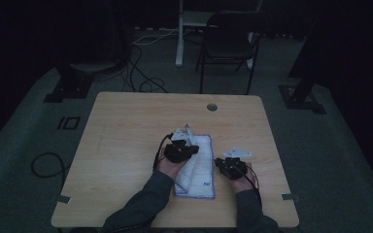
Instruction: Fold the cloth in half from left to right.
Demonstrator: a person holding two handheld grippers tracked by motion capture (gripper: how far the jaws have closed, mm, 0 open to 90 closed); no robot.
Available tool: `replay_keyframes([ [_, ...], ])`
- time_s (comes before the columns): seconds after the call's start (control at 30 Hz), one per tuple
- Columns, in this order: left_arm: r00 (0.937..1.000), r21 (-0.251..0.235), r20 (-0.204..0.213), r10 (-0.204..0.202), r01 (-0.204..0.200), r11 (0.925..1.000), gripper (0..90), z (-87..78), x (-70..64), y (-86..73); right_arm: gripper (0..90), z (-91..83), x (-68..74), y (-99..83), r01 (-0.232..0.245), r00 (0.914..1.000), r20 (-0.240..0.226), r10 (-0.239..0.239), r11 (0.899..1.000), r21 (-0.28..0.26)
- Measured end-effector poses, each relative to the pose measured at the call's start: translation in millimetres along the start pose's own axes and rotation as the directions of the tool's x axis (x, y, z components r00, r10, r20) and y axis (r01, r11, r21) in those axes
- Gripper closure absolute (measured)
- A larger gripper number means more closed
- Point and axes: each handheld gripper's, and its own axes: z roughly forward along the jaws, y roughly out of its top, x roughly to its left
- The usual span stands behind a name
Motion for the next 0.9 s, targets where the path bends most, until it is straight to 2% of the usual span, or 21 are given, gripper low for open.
replay_keyframes([
  [0.67, 0.9999, 0.067, 0.010, 0.008, -0.009, 0.9977, 86.7, 30.1, -5.8, -4.3, 83.6, 0.7, 0.5, -0.3, 0.000, 1.0000, 0.003, 0.000, 1.000, 0.005],
  [0.8, 0.9999, 0.064, 0.011, 0.002, -0.003, 0.9979, 79.1, 30.1, -5.1, -6.0, 83.7, 0.9, 0.9, -0.4, 0.000, 1.0000, 0.001, 0.000, 1.000, 0.006],
  [0.83, 0.9999, 0.062, 0.010, 0.004, -0.005, 0.9981, 79.1, 27.2, -5.3, -5.9, 83.7, 1.0, 1.0, -0.4, 0.001, 1.0000, 0.002, -0.001, 1.000, 0.007],
  [0.9, 0.9999, 0.052, 0.007, 0.011, -0.011, 0.9986, 73.7, 22.1, -6.3, -5.1, 83.6, 0.6, 0.8, -0.4, 0.001, 1.0000, 0.001, -0.001, 1.000, 0.005],
])
